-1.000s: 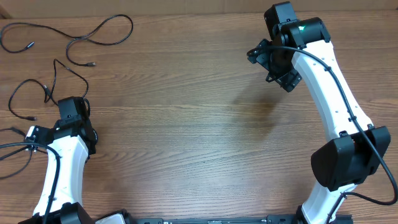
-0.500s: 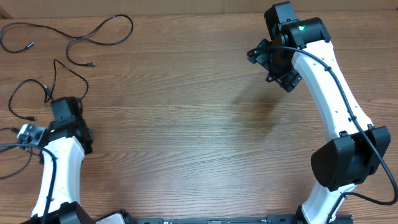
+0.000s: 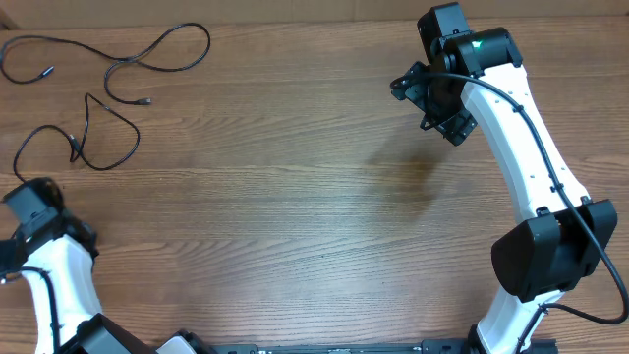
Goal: Untangle cables
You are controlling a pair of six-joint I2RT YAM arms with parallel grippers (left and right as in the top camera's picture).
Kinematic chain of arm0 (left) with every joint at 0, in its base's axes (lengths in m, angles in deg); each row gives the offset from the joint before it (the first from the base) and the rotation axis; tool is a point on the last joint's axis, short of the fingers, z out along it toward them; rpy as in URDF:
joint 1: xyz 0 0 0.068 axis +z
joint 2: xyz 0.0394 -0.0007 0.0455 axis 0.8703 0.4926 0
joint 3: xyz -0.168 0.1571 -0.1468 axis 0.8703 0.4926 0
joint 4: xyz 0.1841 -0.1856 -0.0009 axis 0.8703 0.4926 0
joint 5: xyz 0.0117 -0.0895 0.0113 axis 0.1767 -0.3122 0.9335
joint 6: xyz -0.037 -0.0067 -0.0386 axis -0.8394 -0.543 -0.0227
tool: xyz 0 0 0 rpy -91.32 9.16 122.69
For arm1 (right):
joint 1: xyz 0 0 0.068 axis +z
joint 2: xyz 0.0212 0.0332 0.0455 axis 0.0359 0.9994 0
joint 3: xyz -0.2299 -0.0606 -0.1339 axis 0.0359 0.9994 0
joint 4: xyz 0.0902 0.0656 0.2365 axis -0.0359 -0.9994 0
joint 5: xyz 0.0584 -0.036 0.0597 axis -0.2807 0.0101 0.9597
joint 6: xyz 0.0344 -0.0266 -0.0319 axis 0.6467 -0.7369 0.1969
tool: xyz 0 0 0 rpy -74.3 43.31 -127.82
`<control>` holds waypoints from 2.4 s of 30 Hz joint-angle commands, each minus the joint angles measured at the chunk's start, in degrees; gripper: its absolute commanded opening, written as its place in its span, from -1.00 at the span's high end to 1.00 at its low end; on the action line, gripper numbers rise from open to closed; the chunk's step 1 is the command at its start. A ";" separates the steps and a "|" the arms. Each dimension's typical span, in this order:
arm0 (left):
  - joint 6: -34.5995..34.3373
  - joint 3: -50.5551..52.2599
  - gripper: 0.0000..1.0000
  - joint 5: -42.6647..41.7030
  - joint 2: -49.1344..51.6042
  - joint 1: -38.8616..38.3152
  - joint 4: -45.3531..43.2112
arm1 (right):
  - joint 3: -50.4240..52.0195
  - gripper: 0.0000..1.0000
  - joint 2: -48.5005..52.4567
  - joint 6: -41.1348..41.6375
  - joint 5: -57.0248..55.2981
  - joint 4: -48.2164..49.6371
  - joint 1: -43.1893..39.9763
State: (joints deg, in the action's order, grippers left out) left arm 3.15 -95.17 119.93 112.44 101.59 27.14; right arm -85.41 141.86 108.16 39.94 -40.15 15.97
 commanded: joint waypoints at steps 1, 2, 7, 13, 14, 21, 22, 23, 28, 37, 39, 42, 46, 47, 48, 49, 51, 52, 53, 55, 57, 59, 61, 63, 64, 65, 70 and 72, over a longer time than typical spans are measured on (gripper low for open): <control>-6.23 -1.01 0.91 -5.53 0.09 3.41 -0.20 | 0.24 -1.00 -0.17 -0.24 -0.83 0.07 -0.17; -8.90 -0.98 0.91 -6.03 0.09 4.33 -0.20 | 0.24 -1.00 -0.17 -0.24 -0.83 0.07 -0.17; -15.21 -0.96 0.91 -7.93 0.09 6.56 -0.20 | 0.24 -1.00 -0.17 -0.24 -0.83 0.07 -0.17; -17.25 -0.42 0.91 -13.07 1.77 6.56 -0.61 | 0.24 -1.00 -0.17 -0.24 -0.83 0.07 -0.17; -17.88 -0.28 0.91 -14.36 2.45 6.56 -1.01 | 0.24 -1.00 -0.17 -0.24 -0.83 0.07 -0.17; -18.95 -0.26 0.80 -30.64 10.36 6.56 -4.96 | 0.24 -1.00 -0.17 -0.24 -0.83 0.07 -0.17; -19.98 -0.26 0.81 -32.28 11.61 6.56 -4.85 | 0.24 -1.00 -0.17 -0.24 -0.85 0.07 -0.17; -20.79 -0.26 0.85 -33.29 12.55 6.56 -4.68 | 0.24 -1.00 -0.17 -0.24 -0.83 0.09 -0.17; -25.22 -0.26 0.87 -35.12 16.44 6.58 -4.55 | 0.24 -1.00 -0.17 -0.24 -0.83 0.07 -0.17; -25.20 -0.26 0.74 -39.80 16.48 6.62 -4.74 | 0.24 -1.00 -0.17 -0.24 -0.83 0.07 -0.17; -25.16 -0.26 0.45 -41.51 16.48 6.62 -4.72 | 0.24 -1.00 -0.17 -0.24 -0.85 0.07 -0.17; -24.20 -0.26 -0.42 -42.40 16.48 6.60 -4.68 | 0.24 -1.00 -0.17 -0.24 -0.83 0.07 -0.17; -19.23 -0.33 -0.99 -42.34 16.48 6.62 -4.81 | 0.24 -1.00 -0.17 -0.24 -0.83 0.07 -0.17; -17.77 -0.35 -0.99 -42.38 16.46 6.62 -5.03 | 0.24 -1.00 -0.17 -0.24 -0.83 0.07 -0.17; -15.91 -0.42 -0.99 -42.36 16.39 6.62 -5.18 | 0.24 -1.00 -0.17 -0.24 -0.83 0.07 -0.17; -13.66 -0.48 -0.99 -42.36 16.28 6.60 -5.35 | 0.24 -1.00 -0.17 -0.24 -0.83 0.07 -0.17; -9.09 -0.90 -0.99 -42.36 15.63 6.60 -5.73 | 0.24 -1.00 -0.17 -0.24 -0.83 0.07 -0.17; -8.22 -1.05 -0.99 -42.36 15.41 6.60 -5.70 | 0.24 -1.00 -0.17 -0.24 -0.83 0.07 -0.17; -5.86 -1.44 -0.99 -42.36 14.86 6.60 -5.68 | 0.24 -1.00 -0.17 -0.24 -0.83 0.07 -0.17; -2.97 -2.16 -0.99 -42.38 13.40 6.49 -5.44 | 0.24 -1.00 -0.17 -0.24 -0.83 0.07 -0.17; -0.87 -3.17 -0.99 -42.45 11.02 6.49 -3.93 | 0.24 -1.00 -0.17 -0.24 -0.83 0.07 -0.17; 0.09 -4.00 -0.99 -42.56 8.79 6.38 -2.14 | 0.24 -1.00 -0.17 -0.24 -0.83 0.07 -0.17; 1.64 -4.52 -0.99 -43.10 5.97 5.55 -0.81 | 0.24 -1.00 -0.17 -0.24 -0.83 0.07 -0.17; 3.98 -4.55 -0.99 -44.35 2.89 3.63 -0.66 | 0.24 -1.00 -0.17 -0.24 -0.83 0.07 -0.17; 4.92 -4.55 -0.99 -44.85 1.33 2.05 -0.70 | 0.24 -1.00 -0.17 -0.24 -0.83 0.07 -0.17; 5.70 -4.55 -0.99 -45.05 -0.07 0.24 -0.85 | 0.24 -1.00 -0.17 -0.24 -0.83 0.07 -0.17; 14.75 -4.57 -0.99 -45.03 -5.49 -14.86 -5.01 | 0.24 -1.00 -0.17 -0.24 -0.83 0.07 -0.17; 19.69 -4.57 -0.99 -44.98 -6.43 -21.59 -6.84 | 0.24 -1.00 -0.17 -0.24 -0.83 0.07 -0.17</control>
State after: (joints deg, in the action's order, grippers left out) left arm 11.89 -98.56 75.85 108.35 89.13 21.81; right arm -85.41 141.86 108.16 39.94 -40.20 15.97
